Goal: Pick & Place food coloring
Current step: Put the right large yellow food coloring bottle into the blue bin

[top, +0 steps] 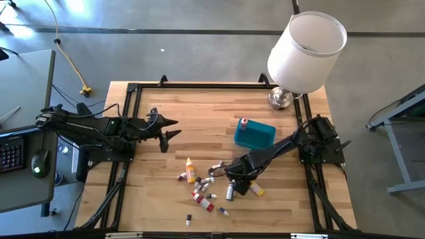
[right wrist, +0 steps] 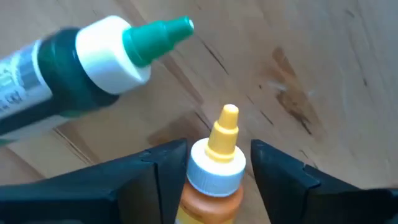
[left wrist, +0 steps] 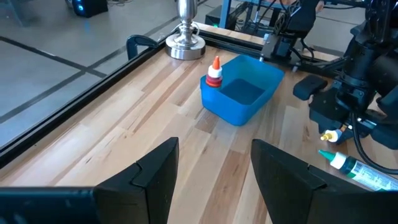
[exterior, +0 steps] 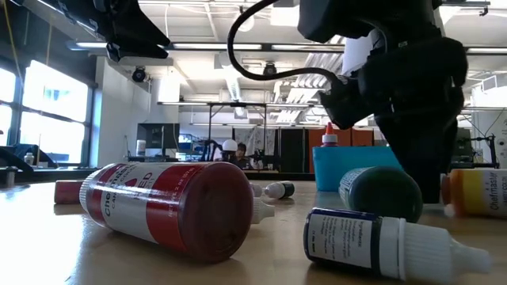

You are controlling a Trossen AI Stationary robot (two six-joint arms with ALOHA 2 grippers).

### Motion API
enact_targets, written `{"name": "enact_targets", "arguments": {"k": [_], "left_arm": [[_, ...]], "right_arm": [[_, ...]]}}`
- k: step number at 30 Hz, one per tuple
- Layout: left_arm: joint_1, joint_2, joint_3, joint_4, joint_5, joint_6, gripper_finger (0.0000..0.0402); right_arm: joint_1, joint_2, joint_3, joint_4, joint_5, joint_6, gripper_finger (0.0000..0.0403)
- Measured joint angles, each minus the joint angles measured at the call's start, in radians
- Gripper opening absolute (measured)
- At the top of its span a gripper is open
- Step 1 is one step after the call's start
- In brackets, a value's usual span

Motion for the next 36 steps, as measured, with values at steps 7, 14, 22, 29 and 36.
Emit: {"name": "enact_targets", "arguments": {"k": [7, 14, 22, 29, 36], "left_arm": [[0.0, 0.0, 0.0, 0.0, 0.0, -0.007, 0.0198], [0.0, 0.0, 0.0, 0.0, 0.0, -0.007, 0.0198], [0.0, 0.0, 0.0, 0.0, 0.0, -0.007, 0.0198], [0.0, 0.0, 0.0, 0.0, -0.001, -0.007, 0.0198], [0.0, 0.0, 0.0, 0.004, -0.003, -0.008, 0.0198]], "right_arm": [[0.0, 0.0, 0.0, -0.043, -0.002, 0.003, 0.0196], [-0.002, -0.001, 0.0, -0.04, 0.026, 0.029, 0.0172], [-0.002, -0.001, 0.0, -0.039, 0.008, 0.069, 0.0111], [-0.033, -0.002, 0.022, 0.063, 0.013, 0.038, 0.0114], [-0.065, -0.004, 0.19, 0.017, 0.219, -0.203, 0.0112]]}}
